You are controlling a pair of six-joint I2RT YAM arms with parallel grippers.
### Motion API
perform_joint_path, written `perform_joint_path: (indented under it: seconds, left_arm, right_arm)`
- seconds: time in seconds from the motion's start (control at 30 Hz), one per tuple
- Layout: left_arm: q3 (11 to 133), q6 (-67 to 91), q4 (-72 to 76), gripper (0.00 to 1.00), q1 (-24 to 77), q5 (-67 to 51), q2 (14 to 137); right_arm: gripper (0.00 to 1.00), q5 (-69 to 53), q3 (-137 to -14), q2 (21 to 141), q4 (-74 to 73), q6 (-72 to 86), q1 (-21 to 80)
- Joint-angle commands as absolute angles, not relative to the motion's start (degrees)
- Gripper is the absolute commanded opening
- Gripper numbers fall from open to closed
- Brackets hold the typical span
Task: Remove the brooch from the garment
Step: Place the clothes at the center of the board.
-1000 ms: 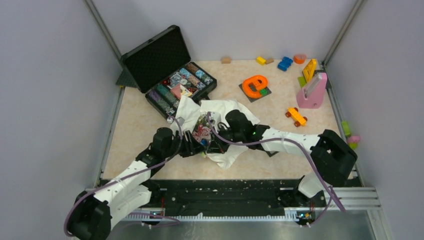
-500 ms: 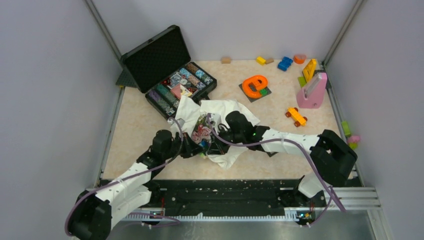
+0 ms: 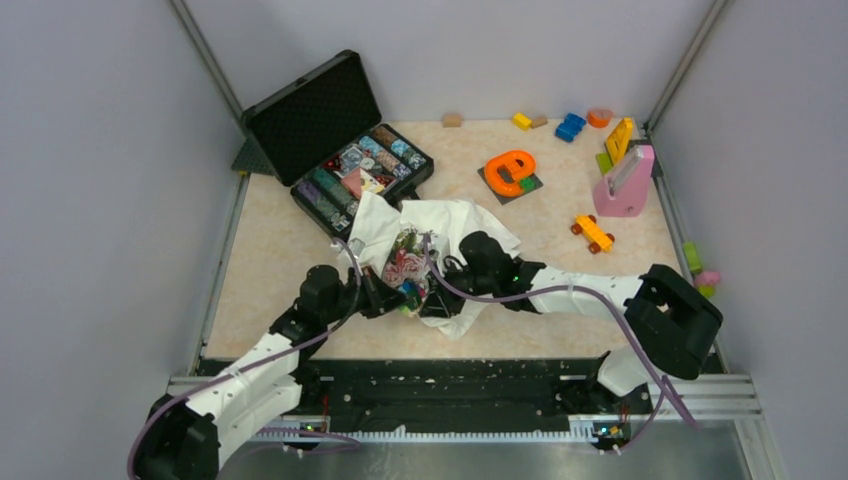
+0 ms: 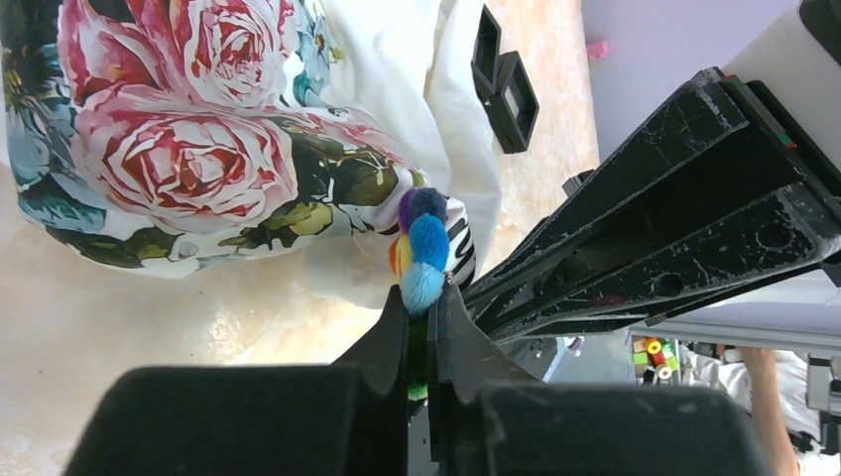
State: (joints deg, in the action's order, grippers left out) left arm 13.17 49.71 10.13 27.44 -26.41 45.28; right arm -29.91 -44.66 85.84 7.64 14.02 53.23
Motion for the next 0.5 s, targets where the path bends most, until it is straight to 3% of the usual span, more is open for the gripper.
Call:
perform_joint_path:
  seconds: [0.0, 0.3, 0.47]
  left_arm:
    - [11.46, 53.34, 17.39, 0.0, 27.33, -27.87, 44.11]
    - [8.98, 57.48, 26.69, 0.0, 27.42, -31.5, 48.55]
    - [9.05, 56.87, 25.68, 0.0, 27.4, -31.62, 48.22]
  right_arm:
    - [0.15, -30.91, -44.12, 83.72, 11.14, 15.41, 53.66]
    - [0.0, -29.51, -45.76, 85.78, 11.56, 16.15, 53.72]
    - [0.0, -26.6, -46.05, 85.69, 10.48, 15.97, 53.29]
